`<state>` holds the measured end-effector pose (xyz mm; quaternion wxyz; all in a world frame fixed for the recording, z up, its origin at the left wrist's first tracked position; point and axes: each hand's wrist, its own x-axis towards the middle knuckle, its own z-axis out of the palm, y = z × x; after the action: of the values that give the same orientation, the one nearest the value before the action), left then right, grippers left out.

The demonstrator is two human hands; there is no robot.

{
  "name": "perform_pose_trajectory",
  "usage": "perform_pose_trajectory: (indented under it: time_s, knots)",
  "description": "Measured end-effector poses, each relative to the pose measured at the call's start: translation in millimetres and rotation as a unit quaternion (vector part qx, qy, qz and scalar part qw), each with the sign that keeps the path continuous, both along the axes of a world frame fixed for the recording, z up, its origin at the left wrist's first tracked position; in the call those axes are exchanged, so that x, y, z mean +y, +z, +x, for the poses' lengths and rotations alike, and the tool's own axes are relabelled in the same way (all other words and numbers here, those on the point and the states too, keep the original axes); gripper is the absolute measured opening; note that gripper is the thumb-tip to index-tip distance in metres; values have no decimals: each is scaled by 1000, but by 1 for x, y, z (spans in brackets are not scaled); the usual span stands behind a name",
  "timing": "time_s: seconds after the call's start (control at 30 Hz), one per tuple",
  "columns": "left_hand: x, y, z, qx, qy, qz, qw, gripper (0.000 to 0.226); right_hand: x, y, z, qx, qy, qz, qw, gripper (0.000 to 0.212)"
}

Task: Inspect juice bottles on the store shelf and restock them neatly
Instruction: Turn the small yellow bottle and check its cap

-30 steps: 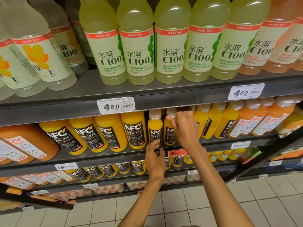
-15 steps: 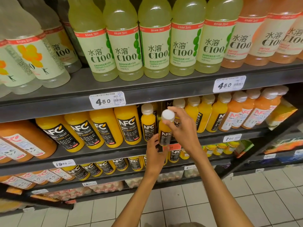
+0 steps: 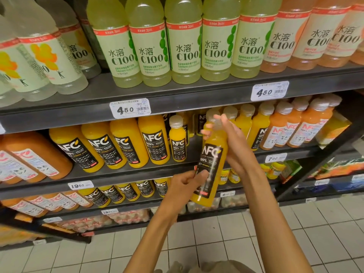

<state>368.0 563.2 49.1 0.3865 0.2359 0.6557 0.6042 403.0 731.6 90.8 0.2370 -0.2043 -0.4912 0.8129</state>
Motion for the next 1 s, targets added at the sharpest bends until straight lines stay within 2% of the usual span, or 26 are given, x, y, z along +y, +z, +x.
perform_pose_trajectory:
  time_s: [0.07,0.1,0.17,0.23,0.3,0.4,0.47,0.53,0.57,0.67,0.73,0.83,0.9,1.0]
  knots:
    - [-3,8,3,-65,-21,-5,998,52,-3,0,2,53,38,-89,994,47]
    - [-4,11,5,-105,-31,7,994,51,-5,0,3,71,39,-105,991,43]
    - [-5,15,10,-153,-41,38,987,54,-8,3,5,79,21,-69,994,35]
    - [-2,16,14,-124,-24,27,992,60,-13,6,6,59,6,8,998,31]
    - [0,14,16,-135,-10,19,991,68,-17,10,7,49,11,43,998,34]
    - [-3,17,16,-299,-61,89,948,71,-21,18,10,86,34,3,996,45]
    - [-4,19,16,-367,-109,115,916,73,-25,21,12,105,73,-49,991,56]
    - [-4,21,17,-367,-137,104,914,75,-29,21,13,121,108,-94,982,57]
    - [-3,22,18,-337,-123,81,930,75,-30,20,14,128,110,-103,980,53]
    - [-3,24,21,-113,-11,-4,994,63,-30,29,18,105,71,-33,991,42]
    - [-2,27,24,-14,10,-11,1000,51,-29,36,19,73,32,32,996,39]
    - [1,26,28,-52,23,13,998,57,-31,40,19,30,16,73,997,51]
    - [-2,25,25,-166,-11,78,983,67,-32,41,19,18,25,80,996,58]
    - [-10,24,18,-290,-119,121,942,73,-35,38,20,72,66,-6,995,59]
